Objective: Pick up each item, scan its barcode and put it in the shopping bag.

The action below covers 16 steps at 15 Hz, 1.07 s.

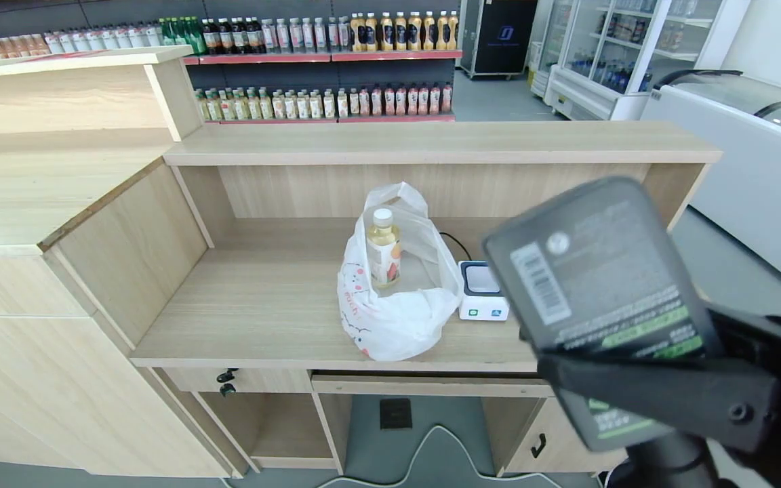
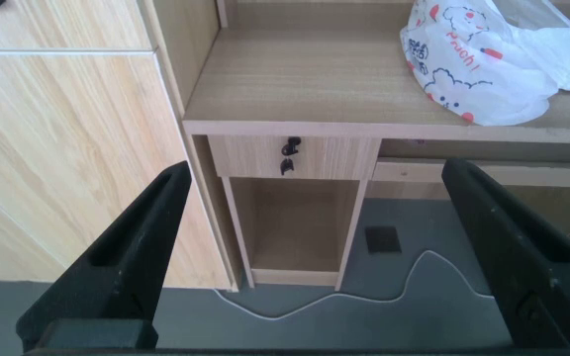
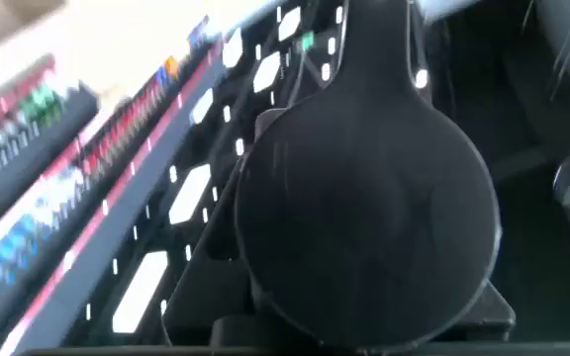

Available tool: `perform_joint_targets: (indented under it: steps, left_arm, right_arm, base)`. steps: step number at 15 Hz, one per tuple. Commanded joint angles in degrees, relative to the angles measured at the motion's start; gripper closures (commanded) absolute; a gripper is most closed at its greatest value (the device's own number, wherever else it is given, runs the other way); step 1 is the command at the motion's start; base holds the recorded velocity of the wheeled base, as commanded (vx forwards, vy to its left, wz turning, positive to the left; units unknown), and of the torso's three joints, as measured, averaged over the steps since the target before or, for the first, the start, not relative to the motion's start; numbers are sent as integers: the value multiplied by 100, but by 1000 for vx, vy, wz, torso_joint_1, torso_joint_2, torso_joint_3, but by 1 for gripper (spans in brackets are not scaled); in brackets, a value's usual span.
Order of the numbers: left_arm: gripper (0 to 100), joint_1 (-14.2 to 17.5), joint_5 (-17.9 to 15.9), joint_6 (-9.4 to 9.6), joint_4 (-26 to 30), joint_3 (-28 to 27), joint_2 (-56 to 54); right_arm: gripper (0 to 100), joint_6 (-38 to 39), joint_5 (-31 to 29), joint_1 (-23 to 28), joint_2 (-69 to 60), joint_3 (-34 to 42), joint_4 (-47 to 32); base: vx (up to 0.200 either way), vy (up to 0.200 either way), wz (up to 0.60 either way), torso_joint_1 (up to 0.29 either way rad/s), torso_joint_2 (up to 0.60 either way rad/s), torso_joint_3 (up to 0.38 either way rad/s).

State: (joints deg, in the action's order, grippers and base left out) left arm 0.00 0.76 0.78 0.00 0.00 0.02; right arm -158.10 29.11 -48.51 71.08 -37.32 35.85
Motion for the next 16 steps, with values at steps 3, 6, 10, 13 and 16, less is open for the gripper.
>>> perform_joint_targets:
  steps: [3, 6, 10, 13, 16]
  left_arm:
    - [0, 0, -5, 1, 0, 0, -2]
    - [0, 0, 4, 1, 0, 0, -2]
    - [0, 0, 4, 1, 0, 0, -2]
    - [0, 0, 4, 1, 0, 0, -2]
    - [0, 0, 4, 1, 0, 0, -2]
  right_arm:
    - [100, -28, -11, -309, 99, -4, -201]
    - [100, 104, -11, -405, -51, -74, -254]
    - [100, 280, 7, -335, -543, -92, -957]
    - [100, 245, -20, -326, -763, -92, -1388]
    - [100, 245, -20, -335, -798, -100, -1406]
  base:
    - [0, 0, 0, 0, 0, 0]
    - [0, 0, 0, 0, 0, 0]
    - [0, 0, 0, 0, 0, 0]
    - [0, 0, 0, 0, 0, 0]
    - [0, 0, 0, 0, 0, 0]
